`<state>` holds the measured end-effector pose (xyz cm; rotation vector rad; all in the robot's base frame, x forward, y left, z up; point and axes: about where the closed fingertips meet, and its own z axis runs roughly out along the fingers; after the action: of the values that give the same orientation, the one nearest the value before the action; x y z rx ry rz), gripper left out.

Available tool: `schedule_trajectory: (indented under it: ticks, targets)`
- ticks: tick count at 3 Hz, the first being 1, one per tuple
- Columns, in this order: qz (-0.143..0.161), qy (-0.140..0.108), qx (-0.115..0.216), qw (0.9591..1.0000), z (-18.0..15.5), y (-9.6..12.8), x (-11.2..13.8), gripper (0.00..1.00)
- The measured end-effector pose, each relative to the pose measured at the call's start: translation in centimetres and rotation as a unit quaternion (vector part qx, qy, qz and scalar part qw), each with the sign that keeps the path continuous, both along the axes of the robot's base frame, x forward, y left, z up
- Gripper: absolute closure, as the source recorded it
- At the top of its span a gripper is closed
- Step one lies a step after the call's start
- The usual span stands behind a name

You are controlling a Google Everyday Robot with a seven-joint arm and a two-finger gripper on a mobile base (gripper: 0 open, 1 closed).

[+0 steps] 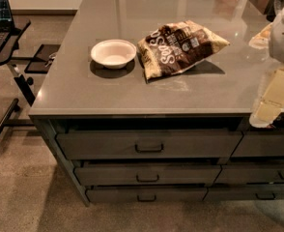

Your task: Open top drawer

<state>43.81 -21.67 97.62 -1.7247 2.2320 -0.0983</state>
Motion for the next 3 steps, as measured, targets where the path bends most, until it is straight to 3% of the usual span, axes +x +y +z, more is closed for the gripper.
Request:
schedule_trajectory:
  ticks: [1, 2, 3]
  targets:
    - [0.004, -0.003, 0.004, 1.0000, -0.4, 0.1, -0.2, 0.00]
    - [0.027, -0.004, 0.024, 0.9993, -2.7, 0.3, -1.3, 0.00]
    - [0.073, -0.010, 0.036, 0.9966, -7.1, 0.0, -3.5, 0.00]
